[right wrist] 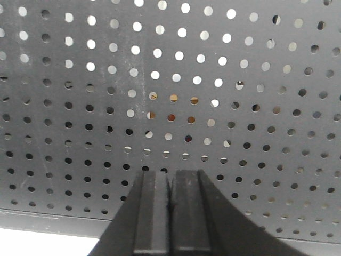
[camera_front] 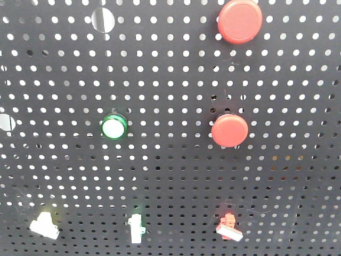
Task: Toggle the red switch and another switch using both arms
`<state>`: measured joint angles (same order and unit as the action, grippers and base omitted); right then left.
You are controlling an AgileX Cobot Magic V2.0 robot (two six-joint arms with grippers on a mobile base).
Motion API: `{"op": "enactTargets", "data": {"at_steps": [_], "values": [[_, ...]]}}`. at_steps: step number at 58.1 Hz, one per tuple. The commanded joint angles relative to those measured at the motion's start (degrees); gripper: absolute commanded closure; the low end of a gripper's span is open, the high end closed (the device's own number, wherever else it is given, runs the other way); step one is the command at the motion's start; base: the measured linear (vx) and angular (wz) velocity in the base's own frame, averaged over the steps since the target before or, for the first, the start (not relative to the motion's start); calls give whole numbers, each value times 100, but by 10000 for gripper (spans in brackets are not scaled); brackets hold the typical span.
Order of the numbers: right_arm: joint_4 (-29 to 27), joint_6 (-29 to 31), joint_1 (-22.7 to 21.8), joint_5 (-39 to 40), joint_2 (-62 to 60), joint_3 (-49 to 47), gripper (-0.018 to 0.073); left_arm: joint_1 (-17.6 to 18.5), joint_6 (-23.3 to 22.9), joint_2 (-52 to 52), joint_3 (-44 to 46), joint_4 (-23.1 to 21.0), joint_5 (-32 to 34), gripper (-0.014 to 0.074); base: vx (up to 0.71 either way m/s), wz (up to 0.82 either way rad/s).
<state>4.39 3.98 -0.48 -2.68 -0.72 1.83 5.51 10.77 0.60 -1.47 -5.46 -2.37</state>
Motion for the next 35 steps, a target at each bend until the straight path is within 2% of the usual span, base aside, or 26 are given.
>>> {"op": "enactTargets", "data": {"at_steps": [1,26,35], "values": [[32,-12,-27,463,-55,26,566,-13,-46,48,-121,-23,481,594,0,0],[32,-12,-27,646,-55,26,566,-13,-46,48,-121,-23,481,594,0,0],[-65,-199,-21,1446,-55,7,566,-13,-40,48,-72,-23,691,594,0,0]]}}
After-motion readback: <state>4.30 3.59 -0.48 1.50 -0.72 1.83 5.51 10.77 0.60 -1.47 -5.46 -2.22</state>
